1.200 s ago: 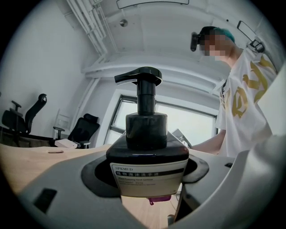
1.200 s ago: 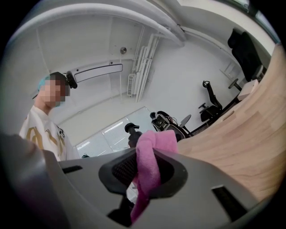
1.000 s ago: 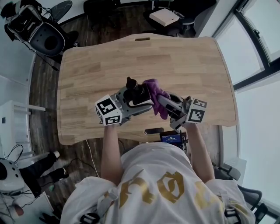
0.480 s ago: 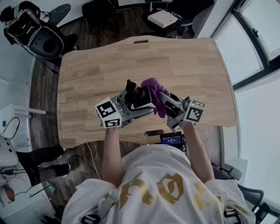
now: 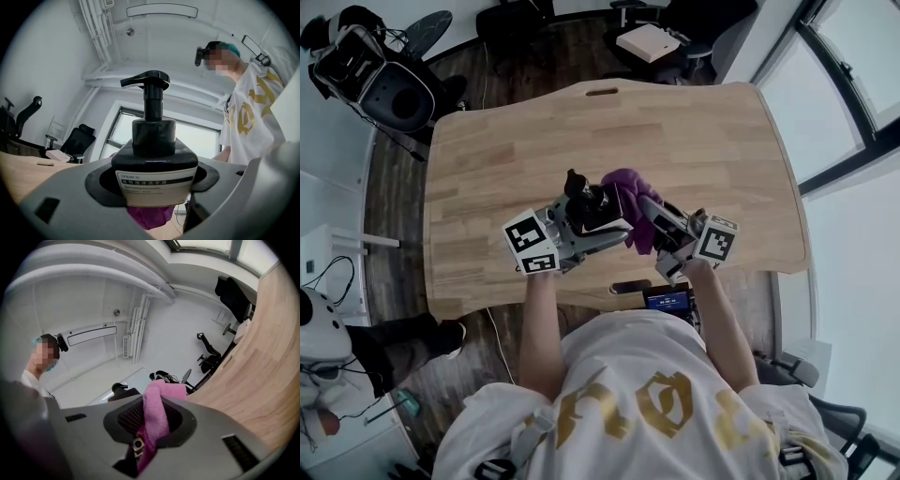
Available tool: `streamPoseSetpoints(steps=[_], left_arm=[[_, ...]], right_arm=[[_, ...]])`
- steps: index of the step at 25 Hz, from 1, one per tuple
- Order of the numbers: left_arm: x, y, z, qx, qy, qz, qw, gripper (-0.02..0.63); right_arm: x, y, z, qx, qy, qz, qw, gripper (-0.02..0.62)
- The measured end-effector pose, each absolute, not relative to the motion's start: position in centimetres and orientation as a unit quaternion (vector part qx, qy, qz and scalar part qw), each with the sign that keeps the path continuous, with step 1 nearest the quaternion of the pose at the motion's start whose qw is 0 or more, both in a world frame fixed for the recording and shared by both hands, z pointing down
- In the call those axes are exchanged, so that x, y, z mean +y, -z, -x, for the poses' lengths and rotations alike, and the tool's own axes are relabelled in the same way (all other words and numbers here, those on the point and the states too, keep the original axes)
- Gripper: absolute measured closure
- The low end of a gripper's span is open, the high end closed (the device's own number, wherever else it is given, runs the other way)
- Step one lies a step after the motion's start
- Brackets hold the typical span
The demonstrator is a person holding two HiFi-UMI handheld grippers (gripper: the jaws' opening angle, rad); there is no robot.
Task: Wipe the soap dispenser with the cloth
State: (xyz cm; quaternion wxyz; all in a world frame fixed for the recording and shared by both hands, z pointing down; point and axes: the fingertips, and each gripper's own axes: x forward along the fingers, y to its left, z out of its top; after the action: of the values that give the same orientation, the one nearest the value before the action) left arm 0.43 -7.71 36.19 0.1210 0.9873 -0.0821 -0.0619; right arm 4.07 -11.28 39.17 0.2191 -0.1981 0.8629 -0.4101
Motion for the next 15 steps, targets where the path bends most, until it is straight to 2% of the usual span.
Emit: streamPoseSetpoints(steps=[9,15], left_arm=[[-8.1,-35.4,0.1,-0.09,0.083,-0.985,0.123,0.25],[-8.2,-34.8,0.2,-0.093,0.088,-0.985,0.117,0.25]], right_arm=[[-10.7,-39.3,-3.5,0.856,0.427,0.184,0.227,0.545],[-8.4,-40.2,-0.1,0.883,0.415,0.15,0.16,0.545]])
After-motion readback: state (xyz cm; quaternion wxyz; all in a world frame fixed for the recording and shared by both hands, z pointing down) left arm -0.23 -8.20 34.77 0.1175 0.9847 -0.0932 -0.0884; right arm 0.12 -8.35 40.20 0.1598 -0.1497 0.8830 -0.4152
